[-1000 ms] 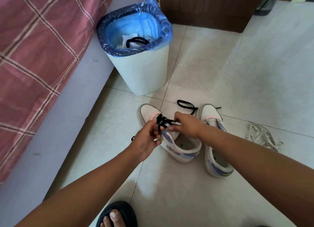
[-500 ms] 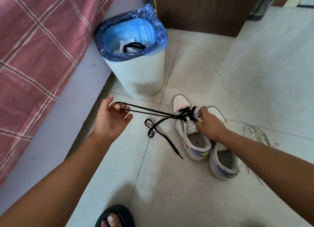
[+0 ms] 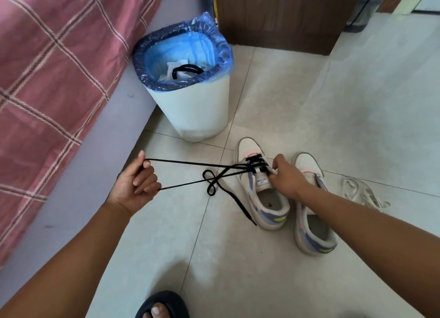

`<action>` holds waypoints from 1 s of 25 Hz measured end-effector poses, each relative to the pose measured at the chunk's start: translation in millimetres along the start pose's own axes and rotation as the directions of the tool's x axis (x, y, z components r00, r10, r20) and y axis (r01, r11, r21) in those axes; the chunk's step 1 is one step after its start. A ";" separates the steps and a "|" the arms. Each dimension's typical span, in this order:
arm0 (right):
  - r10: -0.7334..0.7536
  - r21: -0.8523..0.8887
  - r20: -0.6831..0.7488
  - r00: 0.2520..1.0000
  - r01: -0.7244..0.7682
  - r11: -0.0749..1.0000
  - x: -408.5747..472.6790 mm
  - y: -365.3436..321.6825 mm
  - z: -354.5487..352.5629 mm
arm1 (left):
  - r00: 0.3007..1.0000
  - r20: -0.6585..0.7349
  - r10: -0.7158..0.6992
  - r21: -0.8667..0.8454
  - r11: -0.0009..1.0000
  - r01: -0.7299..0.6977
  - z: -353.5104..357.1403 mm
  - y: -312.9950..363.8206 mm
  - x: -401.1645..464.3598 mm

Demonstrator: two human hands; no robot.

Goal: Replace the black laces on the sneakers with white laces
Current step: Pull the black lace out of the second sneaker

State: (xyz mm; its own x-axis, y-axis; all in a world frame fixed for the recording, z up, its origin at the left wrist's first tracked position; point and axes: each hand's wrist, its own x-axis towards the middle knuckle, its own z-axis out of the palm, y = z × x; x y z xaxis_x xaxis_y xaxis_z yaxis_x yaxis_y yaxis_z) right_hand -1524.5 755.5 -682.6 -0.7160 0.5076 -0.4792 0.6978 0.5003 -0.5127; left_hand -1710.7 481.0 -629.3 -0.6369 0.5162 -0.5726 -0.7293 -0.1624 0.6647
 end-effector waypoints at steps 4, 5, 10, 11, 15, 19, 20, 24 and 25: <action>0.051 -0.080 0.030 0.998 -0.049 0.996 -3.8 -6.0 7.6 | 0.979 -0.200 0.041 -0.106 0.992 -0.063 -6.5 -12.1 8.2; 0.057 -0.109 0.030 0.998 -0.054 0.993 -5.1 -6.9 8.6 | 0.974 -0.226 0.026 -0.093 0.994 -0.048 -4.8 -16.8 8.1; -0.086 -0.271 -0.073 0.994 0.063 0.960 -11.4 -2.6 8.1 | 0.915 -0.391 0.100 -0.314 0.920 -0.235 -10.3 -13.4 12.6; -0.160 -0.390 -0.057 0.985 0.126 0.912 -10.4 1.1 7.7 | 0.898 -0.430 0.097 -0.314 0.916 -0.250 -15.3 -12.9 14.5; -0.245 -0.565 0.030 0.969 0.219 0.796 -10.2 12.7 5.7 | 0.881 -0.472 -0.041 0.182 0.973 0.143 -18.1 -30.2 15.8; -0.217 -0.646 0.057 0.974 0.202 0.736 -9.8 -3.2 3.6 | 0.960 -0.262 0.094 0.965 0.039 0.260 30.3 -59.9 8.9; -0.205 -0.664 0.071 0.976 0.200 0.721 -9.0 -10.2 3.4 | 0.986 -0.118 0.120 0.985 -0.111 0.132 50.7 -70.7 5.3; -0.153 -0.575 0.109 0.982 0.188 0.797 -7.1 -29.8 8.9 | 0.985 0.168 -0.029 0.947 -0.271 -0.170 120.8 -123.2 -4.5; -0.134 -0.491 0.117 0.984 0.175 0.853 -5.1 -30.1 12.2 | 0.986 0.163 -0.039 0.933 -0.318 -0.167 128.5 -136.1 -2.1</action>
State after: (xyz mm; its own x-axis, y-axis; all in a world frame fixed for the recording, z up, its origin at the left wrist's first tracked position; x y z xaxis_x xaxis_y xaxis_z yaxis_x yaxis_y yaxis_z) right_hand -1542.1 729.2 -673.4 -0.8007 0.3501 -0.4861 0.4803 0.8601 -0.1717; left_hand -1578.0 610.0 -656.9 -0.5588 0.6523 -0.5120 0.5717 0.7503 0.3320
